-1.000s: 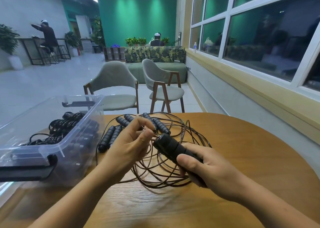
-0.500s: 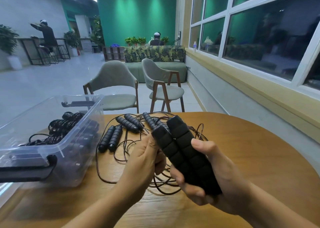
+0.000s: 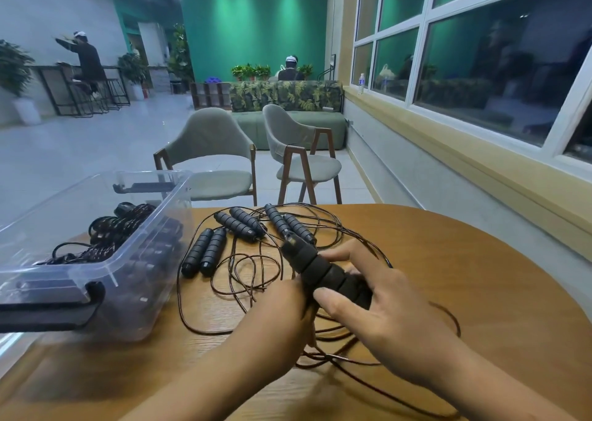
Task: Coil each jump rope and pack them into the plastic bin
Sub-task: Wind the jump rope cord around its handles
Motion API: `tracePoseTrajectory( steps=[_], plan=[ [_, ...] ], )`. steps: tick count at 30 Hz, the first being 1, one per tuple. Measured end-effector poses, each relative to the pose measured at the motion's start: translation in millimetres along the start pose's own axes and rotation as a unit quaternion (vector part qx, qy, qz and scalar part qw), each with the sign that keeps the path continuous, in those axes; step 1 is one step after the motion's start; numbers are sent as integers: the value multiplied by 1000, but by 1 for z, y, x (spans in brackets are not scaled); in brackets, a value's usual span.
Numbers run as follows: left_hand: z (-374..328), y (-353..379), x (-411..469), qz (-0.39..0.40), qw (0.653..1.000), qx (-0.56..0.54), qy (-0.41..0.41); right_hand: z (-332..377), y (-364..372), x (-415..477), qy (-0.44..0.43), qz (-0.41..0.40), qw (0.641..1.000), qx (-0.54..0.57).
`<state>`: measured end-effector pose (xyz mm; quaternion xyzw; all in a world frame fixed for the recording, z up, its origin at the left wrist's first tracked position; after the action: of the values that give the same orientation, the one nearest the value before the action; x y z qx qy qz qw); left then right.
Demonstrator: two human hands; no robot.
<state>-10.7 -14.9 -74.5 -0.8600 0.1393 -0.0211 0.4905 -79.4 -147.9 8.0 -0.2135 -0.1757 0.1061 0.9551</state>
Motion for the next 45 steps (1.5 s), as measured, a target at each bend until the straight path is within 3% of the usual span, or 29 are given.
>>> tracePoseTrajectory(
  steps=[5, 9, 13, 19, 25, 31, 37, 41, 45],
  plan=[
    [-20, -27, -24, -70, 992, 32, 100, 2, -11, 0, -53, -48, 990, -122],
    [-42, -44, -40, -102, 977, 51, 179, -12, -32, 10, -18, -56, 983, -176],
    [-46, -53, -47, -97, 974, 41, 198, -31, -45, 15, 51, 7, 978, -201],
    [-49, -60, -52, -116, 958, 76, 250, -40, -30, 9, 138, 170, 952, -214],
    [-51, -71, -58, -59, 953, -11, 297, -26, -9, -6, 153, 314, 934, -73],
    [-43, -73, -51, -2, 943, -148, 299, -7, 2, -17, 160, 389, 901, 109],
    [-38, -68, -45, -20, 957, -168, 234, -3, 6, -15, 131, 373, 872, 289],
    [-29, -56, -48, -9, 986, -63, 153, -4, -1, -9, 123, 324, 861, 372],
    [-28, -53, -47, -68, 968, -161, 180, -2, -13, 0, 84, 244, 882, 396]
  ],
)
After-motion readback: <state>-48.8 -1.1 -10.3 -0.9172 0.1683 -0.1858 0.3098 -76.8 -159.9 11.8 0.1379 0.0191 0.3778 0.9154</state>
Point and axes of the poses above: each hand's wrist, its own x-axis towards the middle knuckle, its own y-axis out of the palm, z = x × y, the point moved 8 cm from there along x, towards the middle knuckle, and after that the axes turned 8 degrees about x, right-handed, at the moved point
